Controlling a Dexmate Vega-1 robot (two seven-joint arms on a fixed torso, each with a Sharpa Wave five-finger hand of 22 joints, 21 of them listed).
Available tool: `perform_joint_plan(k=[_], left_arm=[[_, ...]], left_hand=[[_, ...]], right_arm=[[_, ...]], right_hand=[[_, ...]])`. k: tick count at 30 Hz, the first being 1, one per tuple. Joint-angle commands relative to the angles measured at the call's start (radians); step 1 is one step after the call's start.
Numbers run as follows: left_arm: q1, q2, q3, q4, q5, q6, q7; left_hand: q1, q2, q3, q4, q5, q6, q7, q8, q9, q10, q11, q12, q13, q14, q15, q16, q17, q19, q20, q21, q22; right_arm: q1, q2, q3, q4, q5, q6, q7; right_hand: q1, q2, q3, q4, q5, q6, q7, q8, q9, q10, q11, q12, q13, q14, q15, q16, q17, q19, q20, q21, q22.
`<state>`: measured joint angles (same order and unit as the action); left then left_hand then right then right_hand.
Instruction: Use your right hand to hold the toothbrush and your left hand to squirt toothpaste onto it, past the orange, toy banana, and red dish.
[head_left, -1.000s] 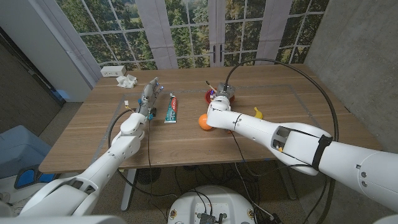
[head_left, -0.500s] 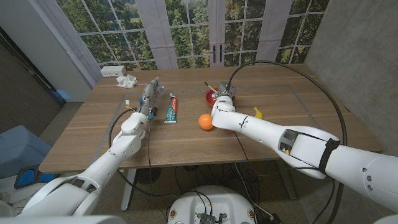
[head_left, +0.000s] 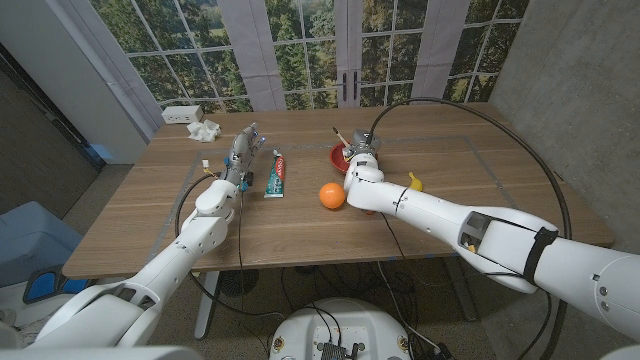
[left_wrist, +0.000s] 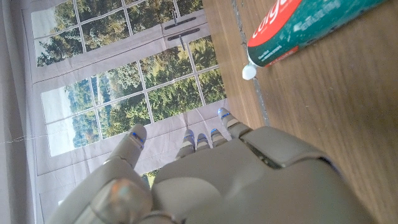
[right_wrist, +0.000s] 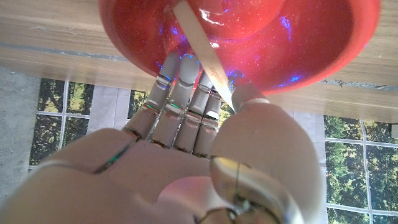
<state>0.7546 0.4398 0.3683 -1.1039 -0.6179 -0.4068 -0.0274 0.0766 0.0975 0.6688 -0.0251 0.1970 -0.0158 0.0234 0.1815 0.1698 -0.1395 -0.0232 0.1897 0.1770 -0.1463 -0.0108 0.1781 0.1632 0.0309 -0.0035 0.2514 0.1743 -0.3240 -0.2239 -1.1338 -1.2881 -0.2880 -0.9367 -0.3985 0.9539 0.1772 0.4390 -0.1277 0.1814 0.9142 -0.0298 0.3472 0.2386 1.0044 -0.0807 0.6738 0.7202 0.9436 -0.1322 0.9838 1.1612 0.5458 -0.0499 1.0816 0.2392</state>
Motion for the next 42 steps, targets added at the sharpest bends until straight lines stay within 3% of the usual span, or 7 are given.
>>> perform_joint_plan(k=[1,11,19,23,30,42], left_arm=[[0.005,0.004,0.000,-0.011,0.002,-0.005,-0.003],[0.006,0.006,0.000,-0.016,0.005,-0.006,-0.001],[0.015,0.012,0.000,-0.038,0.010,0.006,0.017],[0.030,0.032,0.006,-0.082,0.046,0.036,0.073],[0.058,0.061,0.011,-0.170,0.101,0.099,0.175],[0.113,0.104,0.013,-0.344,0.182,0.249,0.343]], left_hand=[[-0.002,0.049,0.001,-0.005,-0.002,0.003,0.002,0.003,0.003,0.002,-0.002,0.006,0.002,0.002,0.001,-0.003,0.003,0.008,-0.002,-0.001,0.003],[-0.001,0.050,0.001,-0.009,-0.002,0.002,0.004,0.002,0.004,0.001,-0.002,0.005,0.002,0.002,0.001,-0.003,0.002,0.008,-0.002,-0.004,0.003],[0.000,0.050,0.000,-0.012,-0.003,0.001,0.004,0.001,0.004,0.002,-0.002,0.005,0.002,0.004,0.000,-0.002,0.002,0.009,-0.002,-0.006,0.003],[0.002,0.046,-0.002,-0.017,-0.004,0.000,0.005,0.001,0.004,0.002,-0.004,0.005,0.002,0.006,0.007,-0.002,0.002,0.010,-0.004,-0.008,0.003],[0.017,0.033,0.000,-0.045,-0.010,0.000,0.002,0.001,0.003,0.014,0.008,0.008,0.001,0.034,0.017,0.006,0.003,0.019,0.008,-0.014,0.001],[0.073,0.008,0.014,-0.127,-0.021,-0.001,-0.016,0.009,0.004,0.046,0.000,0.013,0.002,0.094,0.036,0.012,0.005,0.039,0.054,-0.024,0.002]], right_arm=[[-0.023,-0.041,0.015,-0.071,-0.036,0.013,0.004],[-0.071,-0.074,0.064,-0.127,-0.046,0.073,-0.028],[-0.116,-0.111,0.105,-0.187,-0.053,0.140,-0.049],[-0.137,-0.128,0.124,-0.215,-0.058,0.176,-0.056],[-0.172,-0.145,0.157,-0.243,-0.067,0.229,-0.071],[-0.221,-0.172,0.206,-0.290,-0.072,0.292,-0.072]], right_hand=[[-0.004,0.016,0.069,0.055,0.007,-0.001,-0.002,-0.004,0.022,0.081,-0.106,0.034,0.061,0.006,-0.088,0.015,0.050,-0.018,-0.063,0.024,0.000],[-0.006,0.005,0.082,0.038,0.006,0.024,0.003,0.010,0.082,0.064,-0.114,0.110,0.188,0.000,-0.087,0.072,0.079,-0.033,-0.065,0.074,-0.006],[-0.007,0.002,0.085,0.031,0.006,0.031,0.002,0.016,0.109,0.062,-0.112,0.120,0.203,-0.006,-0.087,0.099,0.081,-0.039,-0.067,0.095,-0.010],[-0.008,-0.001,0.085,0.026,0.006,0.038,0.001,0.020,0.123,0.064,-0.108,0.127,0.212,-0.011,-0.087,0.115,0.082,-0.043,-0.070,0.105,-0.012],[-0.008,-0.003,0.087,0.018,0.008,0.041,-0.002,0.024,0.144,0.063,-0.108,0.134,0.222,-0.018,-0.087,0.140,0.084,-0.047,-0.074,0.122,-0.014],[-0.005,0.000,0.096,0.005,0.010,0.043,-0.001,0.028,0.192,0.065,-0.109,0.137,0.223,-0.020,-0.088,0.202,0.084,-0.018,-0.087,0.175,-0.020]])
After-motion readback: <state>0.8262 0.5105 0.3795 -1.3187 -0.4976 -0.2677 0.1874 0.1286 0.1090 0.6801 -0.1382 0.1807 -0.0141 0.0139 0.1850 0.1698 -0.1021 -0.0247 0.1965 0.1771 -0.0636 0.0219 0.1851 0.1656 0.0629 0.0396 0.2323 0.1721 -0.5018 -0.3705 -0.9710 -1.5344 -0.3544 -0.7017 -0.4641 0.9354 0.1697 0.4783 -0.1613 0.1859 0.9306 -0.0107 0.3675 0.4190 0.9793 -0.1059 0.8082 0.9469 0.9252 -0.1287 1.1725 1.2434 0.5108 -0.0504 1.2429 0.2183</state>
